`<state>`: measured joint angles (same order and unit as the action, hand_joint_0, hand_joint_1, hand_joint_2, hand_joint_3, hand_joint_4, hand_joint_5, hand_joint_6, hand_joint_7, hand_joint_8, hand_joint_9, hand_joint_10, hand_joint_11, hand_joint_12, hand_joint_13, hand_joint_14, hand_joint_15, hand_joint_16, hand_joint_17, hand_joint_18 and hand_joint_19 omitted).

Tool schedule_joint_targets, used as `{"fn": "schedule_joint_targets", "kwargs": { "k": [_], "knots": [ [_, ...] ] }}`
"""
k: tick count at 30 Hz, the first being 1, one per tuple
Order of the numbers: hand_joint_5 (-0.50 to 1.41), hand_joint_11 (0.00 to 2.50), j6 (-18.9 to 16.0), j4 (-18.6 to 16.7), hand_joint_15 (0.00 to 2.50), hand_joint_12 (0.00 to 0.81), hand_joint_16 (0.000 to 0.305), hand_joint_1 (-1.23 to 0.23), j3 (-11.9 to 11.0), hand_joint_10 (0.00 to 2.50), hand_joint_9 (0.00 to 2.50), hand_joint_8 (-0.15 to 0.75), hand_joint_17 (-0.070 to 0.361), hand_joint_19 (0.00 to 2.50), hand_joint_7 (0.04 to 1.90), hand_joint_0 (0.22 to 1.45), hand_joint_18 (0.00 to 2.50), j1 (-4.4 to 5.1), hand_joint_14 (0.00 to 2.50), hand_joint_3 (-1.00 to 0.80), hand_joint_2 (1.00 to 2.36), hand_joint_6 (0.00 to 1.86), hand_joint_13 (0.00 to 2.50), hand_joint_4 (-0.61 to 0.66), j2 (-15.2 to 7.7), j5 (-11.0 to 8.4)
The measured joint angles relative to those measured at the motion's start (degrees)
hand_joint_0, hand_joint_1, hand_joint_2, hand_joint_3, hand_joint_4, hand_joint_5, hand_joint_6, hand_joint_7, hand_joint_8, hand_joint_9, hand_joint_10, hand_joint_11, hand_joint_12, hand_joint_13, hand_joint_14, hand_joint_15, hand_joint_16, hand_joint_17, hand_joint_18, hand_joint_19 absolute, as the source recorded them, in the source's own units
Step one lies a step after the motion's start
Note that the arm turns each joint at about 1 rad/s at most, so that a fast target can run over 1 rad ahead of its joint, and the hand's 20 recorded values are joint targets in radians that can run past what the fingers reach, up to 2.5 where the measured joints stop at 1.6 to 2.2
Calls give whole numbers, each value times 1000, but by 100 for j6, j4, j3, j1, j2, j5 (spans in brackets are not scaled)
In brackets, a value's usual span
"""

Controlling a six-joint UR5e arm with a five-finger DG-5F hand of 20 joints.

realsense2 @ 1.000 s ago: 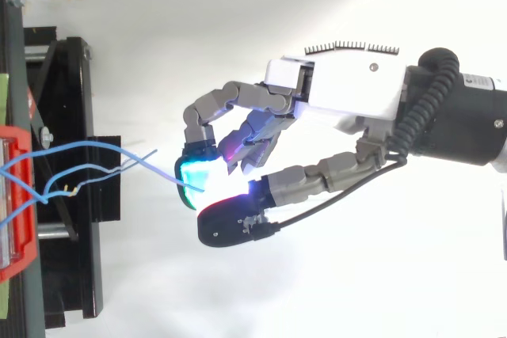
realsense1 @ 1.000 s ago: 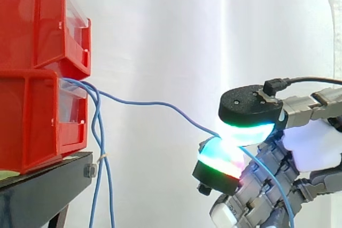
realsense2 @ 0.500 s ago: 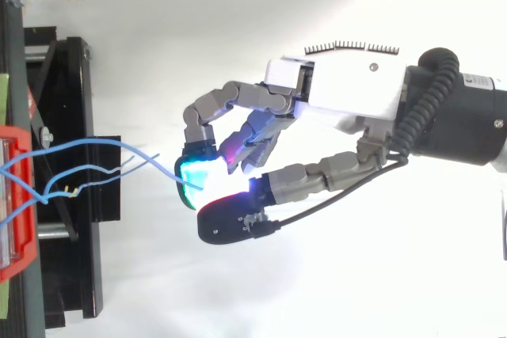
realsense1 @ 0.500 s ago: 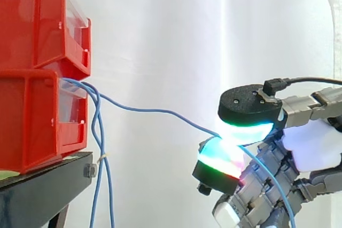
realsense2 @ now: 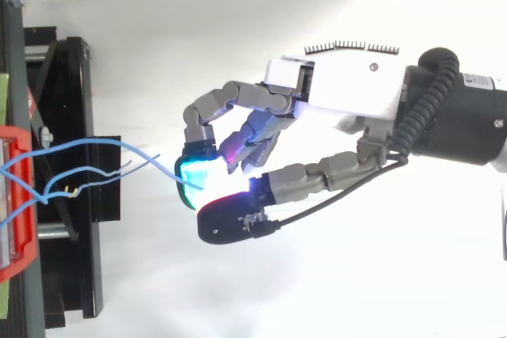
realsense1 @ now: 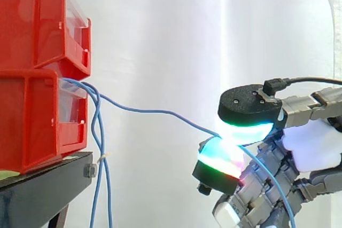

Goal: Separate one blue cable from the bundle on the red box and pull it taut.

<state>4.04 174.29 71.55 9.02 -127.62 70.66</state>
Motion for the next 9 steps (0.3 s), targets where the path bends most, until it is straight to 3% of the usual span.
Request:
{"fn": "schedule_joint_targets", "kwargs": {
  "k": [9],
  "knots": [
    [-82, 228, 1, 0, 275, 437, 58, -686, -1, 4, 905, 322, 131, 375, 1339, 480, 940, -1, 6, -3, 1609, 872, 797, -138, 0, 0]
  ]
}}
